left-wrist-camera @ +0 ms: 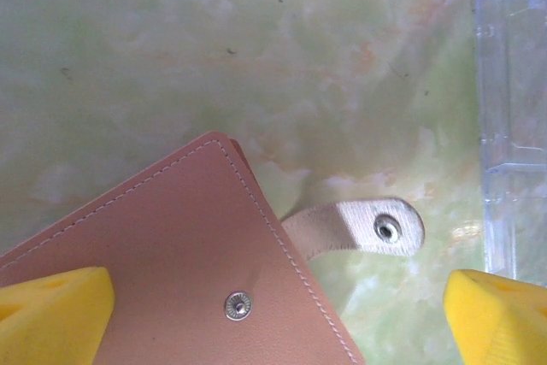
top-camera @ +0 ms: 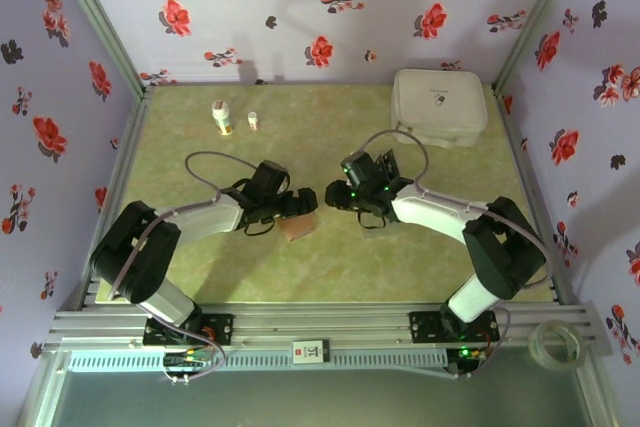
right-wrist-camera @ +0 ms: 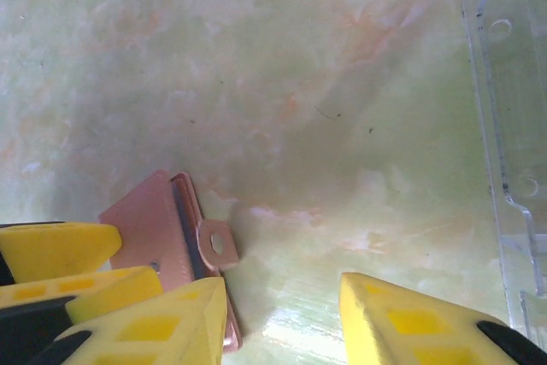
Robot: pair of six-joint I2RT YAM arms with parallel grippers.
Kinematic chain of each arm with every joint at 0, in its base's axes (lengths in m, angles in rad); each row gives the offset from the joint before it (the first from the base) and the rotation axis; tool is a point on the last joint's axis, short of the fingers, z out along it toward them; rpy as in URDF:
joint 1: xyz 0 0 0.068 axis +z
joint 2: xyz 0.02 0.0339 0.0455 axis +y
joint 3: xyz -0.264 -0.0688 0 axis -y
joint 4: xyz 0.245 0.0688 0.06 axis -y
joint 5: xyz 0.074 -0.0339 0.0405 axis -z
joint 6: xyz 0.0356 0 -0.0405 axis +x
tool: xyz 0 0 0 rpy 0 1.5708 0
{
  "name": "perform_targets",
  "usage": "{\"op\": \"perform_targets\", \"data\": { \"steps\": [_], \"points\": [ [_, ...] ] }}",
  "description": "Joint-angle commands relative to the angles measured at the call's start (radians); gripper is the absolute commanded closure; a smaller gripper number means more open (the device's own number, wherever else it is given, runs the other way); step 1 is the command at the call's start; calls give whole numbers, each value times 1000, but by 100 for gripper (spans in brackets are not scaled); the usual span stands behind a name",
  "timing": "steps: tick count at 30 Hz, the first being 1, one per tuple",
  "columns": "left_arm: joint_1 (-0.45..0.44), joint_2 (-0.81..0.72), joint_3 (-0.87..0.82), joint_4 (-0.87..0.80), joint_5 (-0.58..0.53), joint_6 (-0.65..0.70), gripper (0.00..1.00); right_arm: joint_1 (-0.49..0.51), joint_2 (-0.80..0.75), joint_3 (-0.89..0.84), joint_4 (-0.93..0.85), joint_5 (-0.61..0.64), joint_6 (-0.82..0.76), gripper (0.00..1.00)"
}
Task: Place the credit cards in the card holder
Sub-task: Close the card holder at the center of the table.
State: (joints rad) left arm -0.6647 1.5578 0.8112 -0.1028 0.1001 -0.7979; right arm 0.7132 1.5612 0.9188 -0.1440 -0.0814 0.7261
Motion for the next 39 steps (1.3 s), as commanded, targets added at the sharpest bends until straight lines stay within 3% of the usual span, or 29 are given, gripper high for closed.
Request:
{"op": "perform_targets", "data": {
  "steps": [1, 7, 17, 22, 39],
  "points": [
    [28, -87, 54, -153, -65, 87, 0, -3, -46, 3, -41, 4, -14, 61],
    [109, -211, 65, -244, -68, 132, 0, 26, -55, 23, -41, -53, -38, 65],
    [253, -320, 16, -311, -68, 160, 0, 265, 14, 182, -135, 11, -134, 79],
    [291, -332, -9, -315, -68, 157, 0, 338, 52, 236, -173, 46, -158, 82],
    [322, -330, -24, -335, -65, 174, 0, 316, 197, 255, -117, 34, -156, 99]
  ]
}}
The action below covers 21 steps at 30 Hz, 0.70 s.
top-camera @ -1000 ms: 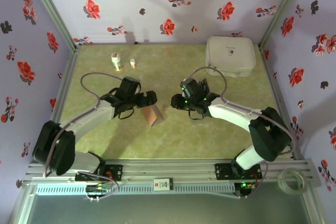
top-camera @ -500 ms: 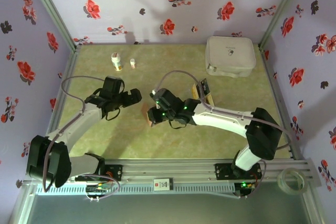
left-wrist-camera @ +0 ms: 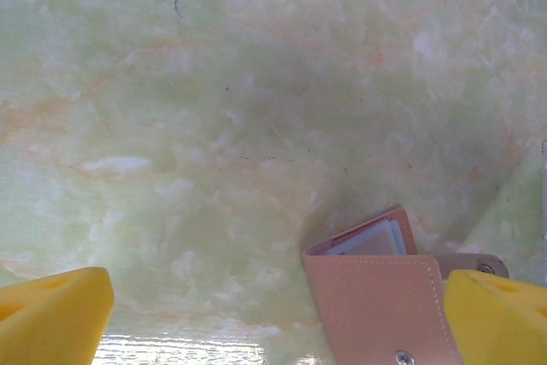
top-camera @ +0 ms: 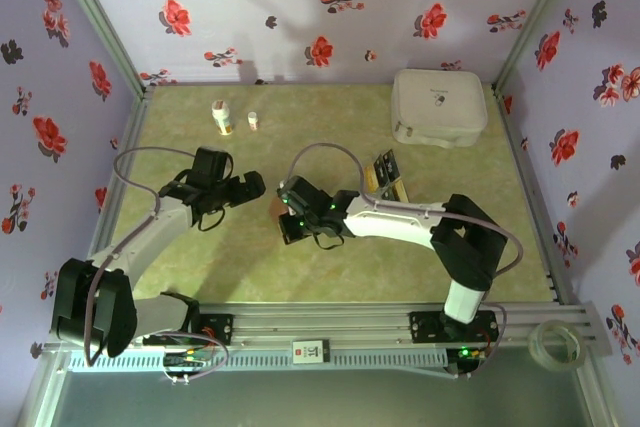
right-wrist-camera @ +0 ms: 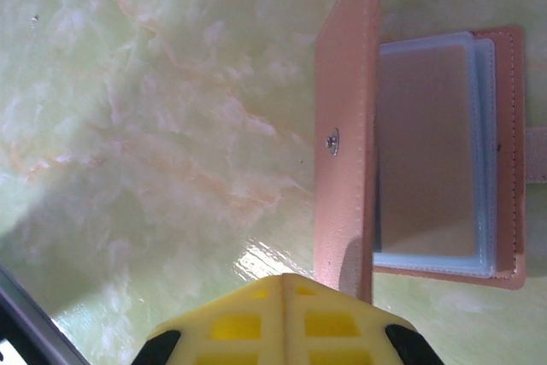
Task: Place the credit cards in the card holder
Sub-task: Close the card holder at the center of the table.
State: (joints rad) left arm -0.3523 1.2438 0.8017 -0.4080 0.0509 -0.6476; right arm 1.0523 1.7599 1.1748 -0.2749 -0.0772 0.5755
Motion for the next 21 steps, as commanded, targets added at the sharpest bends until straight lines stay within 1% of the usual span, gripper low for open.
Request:
{"op": "perform_targets", "data": {
  "steps": [1, 10, 21],
  "points": [
    [10, -17, -16, -31, -16, 26, 0, -32, -10, -14, 22, 30, -1, 99],
    [10, 5, -13, -34, -7, 64, 0, -87, -30, -73, 64, 25, 20, 100],
    [10, 63, -9, -35, 20, 112, 0, -102, 68, -72, 130, -3, 48, 100]
  ]
}}
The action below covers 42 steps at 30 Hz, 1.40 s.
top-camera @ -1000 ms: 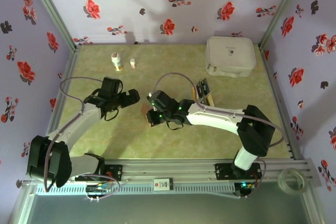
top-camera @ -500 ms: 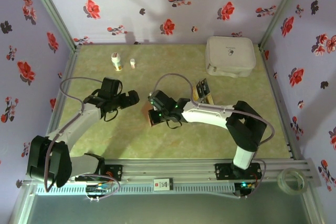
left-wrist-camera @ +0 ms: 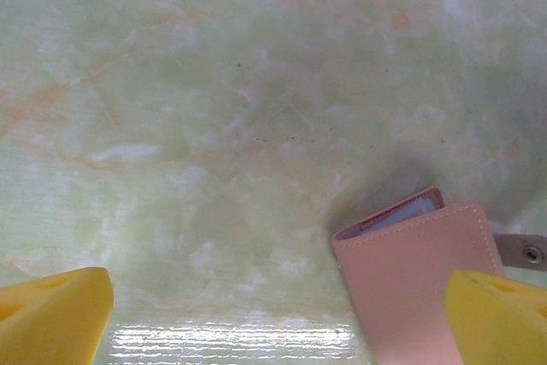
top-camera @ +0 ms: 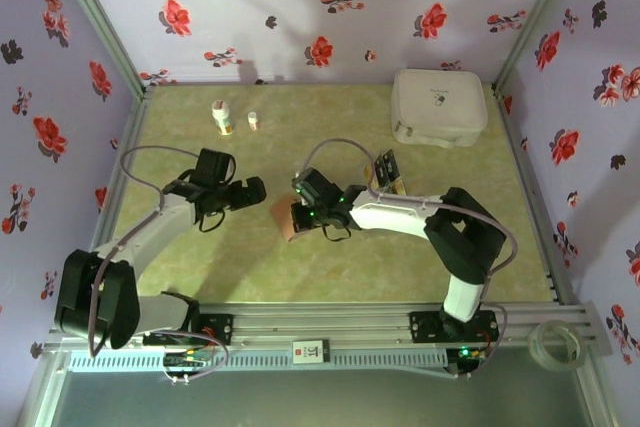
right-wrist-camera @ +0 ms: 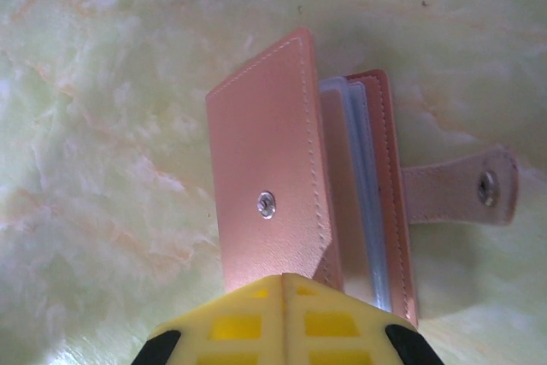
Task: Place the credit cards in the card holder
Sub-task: Close the card holder at the center of the table.
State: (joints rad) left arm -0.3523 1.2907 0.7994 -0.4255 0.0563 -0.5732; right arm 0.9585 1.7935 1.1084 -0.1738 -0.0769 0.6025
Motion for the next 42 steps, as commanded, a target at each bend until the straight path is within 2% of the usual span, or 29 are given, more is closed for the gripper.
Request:
{"op": "perform_targets", "data": {
  "steps": [1, 12, 29, 42],
  "points": [
    [10, 20, -8, -18, 15, 40, 0, -9, 43, -12, 36, -3, 24, 100],
    [-5, 50, -11, -9, 21, 66, 0, -20, 78, -50, 78, -18, 46, 100],
    [-126, 211, 59, 25, 6, 73, 0, -22, 89, -56, 92, -24, 58, 100],
    [-158, 301, 96, 50, -7, 79, 0, -23, 91, -51, 91, -30, 60, 100]
  ]
}}
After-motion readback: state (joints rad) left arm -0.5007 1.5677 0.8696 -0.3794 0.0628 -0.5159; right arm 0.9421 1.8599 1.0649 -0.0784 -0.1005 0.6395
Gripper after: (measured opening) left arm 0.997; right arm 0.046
